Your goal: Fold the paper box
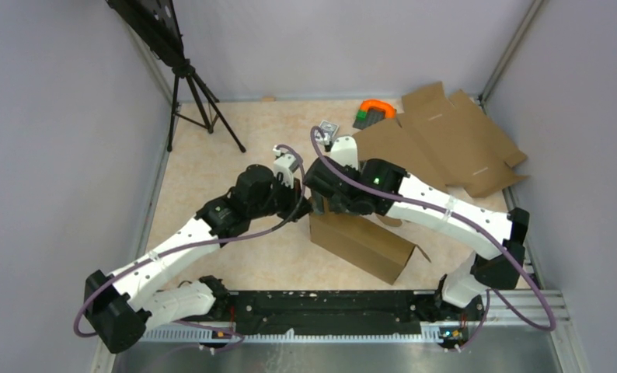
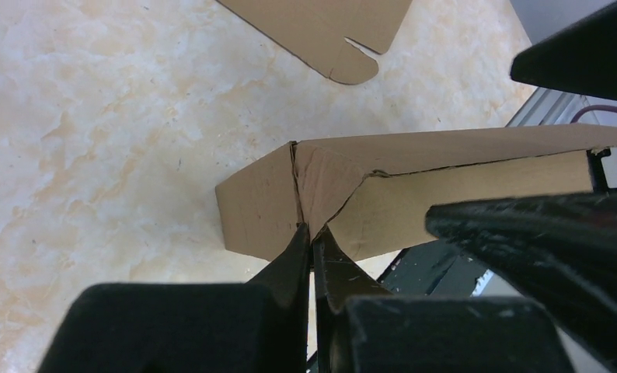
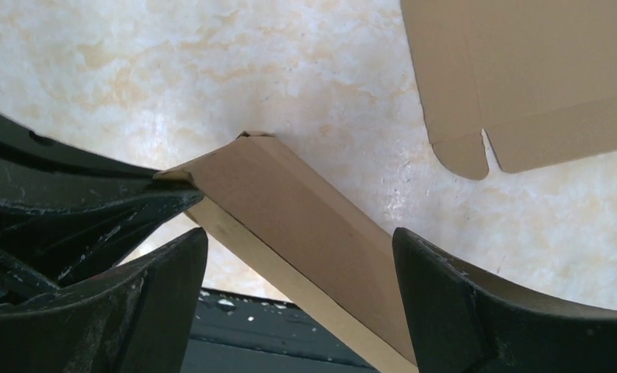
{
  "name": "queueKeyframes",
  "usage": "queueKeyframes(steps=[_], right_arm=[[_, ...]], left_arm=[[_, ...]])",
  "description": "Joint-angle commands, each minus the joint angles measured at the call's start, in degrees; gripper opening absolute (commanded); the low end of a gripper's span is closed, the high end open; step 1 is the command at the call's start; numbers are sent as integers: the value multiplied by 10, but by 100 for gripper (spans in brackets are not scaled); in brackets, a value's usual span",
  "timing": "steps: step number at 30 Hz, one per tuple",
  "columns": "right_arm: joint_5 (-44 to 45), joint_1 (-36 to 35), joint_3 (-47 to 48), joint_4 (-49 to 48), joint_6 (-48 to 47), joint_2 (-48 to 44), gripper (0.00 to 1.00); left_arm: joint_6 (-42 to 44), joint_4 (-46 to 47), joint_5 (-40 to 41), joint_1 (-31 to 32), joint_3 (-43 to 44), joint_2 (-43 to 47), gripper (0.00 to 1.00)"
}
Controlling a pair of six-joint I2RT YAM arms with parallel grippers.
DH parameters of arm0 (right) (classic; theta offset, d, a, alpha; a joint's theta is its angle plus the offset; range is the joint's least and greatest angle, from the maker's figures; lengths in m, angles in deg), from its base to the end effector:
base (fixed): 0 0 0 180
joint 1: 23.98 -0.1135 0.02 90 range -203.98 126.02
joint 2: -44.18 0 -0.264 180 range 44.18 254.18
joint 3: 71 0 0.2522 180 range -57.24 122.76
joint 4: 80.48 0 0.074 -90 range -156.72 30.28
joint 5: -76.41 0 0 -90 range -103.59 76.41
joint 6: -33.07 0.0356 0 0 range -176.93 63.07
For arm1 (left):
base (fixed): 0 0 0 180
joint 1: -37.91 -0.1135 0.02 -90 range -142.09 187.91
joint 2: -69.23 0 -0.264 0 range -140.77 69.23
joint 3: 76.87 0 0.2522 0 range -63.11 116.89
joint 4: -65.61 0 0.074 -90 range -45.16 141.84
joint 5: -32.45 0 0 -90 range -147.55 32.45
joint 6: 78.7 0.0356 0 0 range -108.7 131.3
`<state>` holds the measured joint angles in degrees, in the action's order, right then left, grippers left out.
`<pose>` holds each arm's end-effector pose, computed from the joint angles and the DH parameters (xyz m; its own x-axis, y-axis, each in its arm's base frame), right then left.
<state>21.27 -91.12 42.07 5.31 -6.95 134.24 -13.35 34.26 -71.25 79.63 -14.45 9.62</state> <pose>0.1351 0.2682 0.3843 -0.7234 -0.0983 -0.6834 -0.1563 0.9874 0.0234 0.1689 -0.1618 0.3017 -0.6585 0.0443 -0.7512 0.5800 0.6659 -0.4692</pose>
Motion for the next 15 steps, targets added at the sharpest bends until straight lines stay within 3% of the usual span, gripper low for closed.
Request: queueKeyframes(steps=[1,6,10,15], right_arm=[[-63,-7,-35,-82,-161,-43,88],[-90,2,-97,-167,-319,-108,77],[-208,63,-166,-288,-444,-188,62],[-282,81,-238,-365,-562,-234,61]], left_arm=[[25,15,18,23,-14,11,0],[34,25,54,42,-30,15,0],[34,44,49,42,-40,22,0],[34,50,43,43,-41,22,3]])
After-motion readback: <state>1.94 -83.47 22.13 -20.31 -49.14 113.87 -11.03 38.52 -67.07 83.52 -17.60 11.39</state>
